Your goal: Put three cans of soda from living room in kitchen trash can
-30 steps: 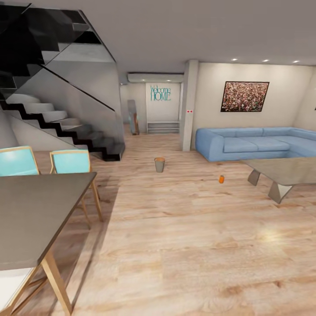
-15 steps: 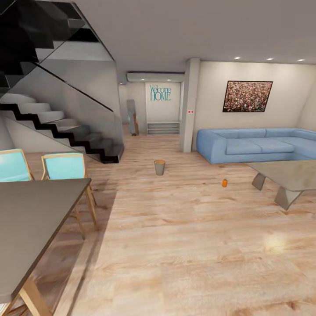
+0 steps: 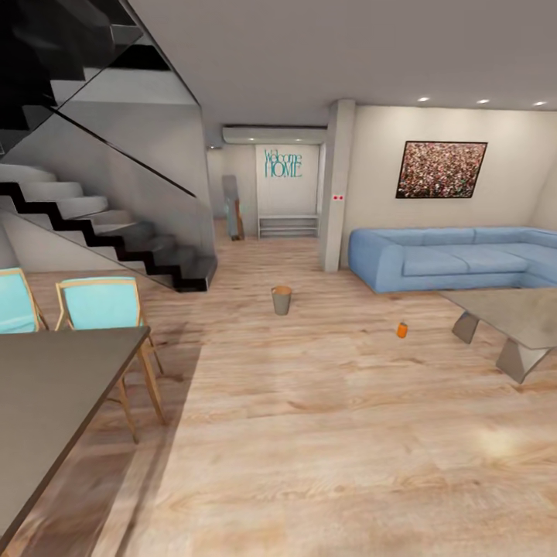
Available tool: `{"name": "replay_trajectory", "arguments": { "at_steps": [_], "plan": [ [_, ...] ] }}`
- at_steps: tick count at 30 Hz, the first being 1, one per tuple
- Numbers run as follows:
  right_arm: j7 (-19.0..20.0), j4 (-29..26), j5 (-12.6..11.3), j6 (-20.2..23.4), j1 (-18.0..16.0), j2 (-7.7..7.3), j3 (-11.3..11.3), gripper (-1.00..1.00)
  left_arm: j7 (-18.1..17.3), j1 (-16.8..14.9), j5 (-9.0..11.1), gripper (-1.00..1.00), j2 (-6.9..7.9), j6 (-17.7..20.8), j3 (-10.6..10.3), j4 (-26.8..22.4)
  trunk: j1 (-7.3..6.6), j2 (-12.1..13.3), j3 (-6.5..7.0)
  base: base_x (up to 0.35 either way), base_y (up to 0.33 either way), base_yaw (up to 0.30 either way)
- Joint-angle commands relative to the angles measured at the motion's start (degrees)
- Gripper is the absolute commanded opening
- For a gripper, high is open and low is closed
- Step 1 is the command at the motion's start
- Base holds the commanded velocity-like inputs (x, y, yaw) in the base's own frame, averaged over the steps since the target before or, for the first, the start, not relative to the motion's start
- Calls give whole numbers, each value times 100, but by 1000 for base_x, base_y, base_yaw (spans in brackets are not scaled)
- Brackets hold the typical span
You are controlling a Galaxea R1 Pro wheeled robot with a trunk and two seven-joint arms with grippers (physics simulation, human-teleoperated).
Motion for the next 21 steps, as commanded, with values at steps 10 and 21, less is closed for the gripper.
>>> {"name": "replay_trajectory", "arguments": {
  "at_steps": [10, 21],
  "plan": [
    [55, -239, -27, 10, 0, -17, -14, 100, -13, 0, 5, 100, 0, -5, -6, -57, 0, 0, 0, 347, 0, 0],
    [1141, -811, -29, 25, 0, -42, -15, 100, -34, 0, -4, 100, 0, 22, -30, -598, 0, 0, 0, 347, 0, 0]
  ]
}}
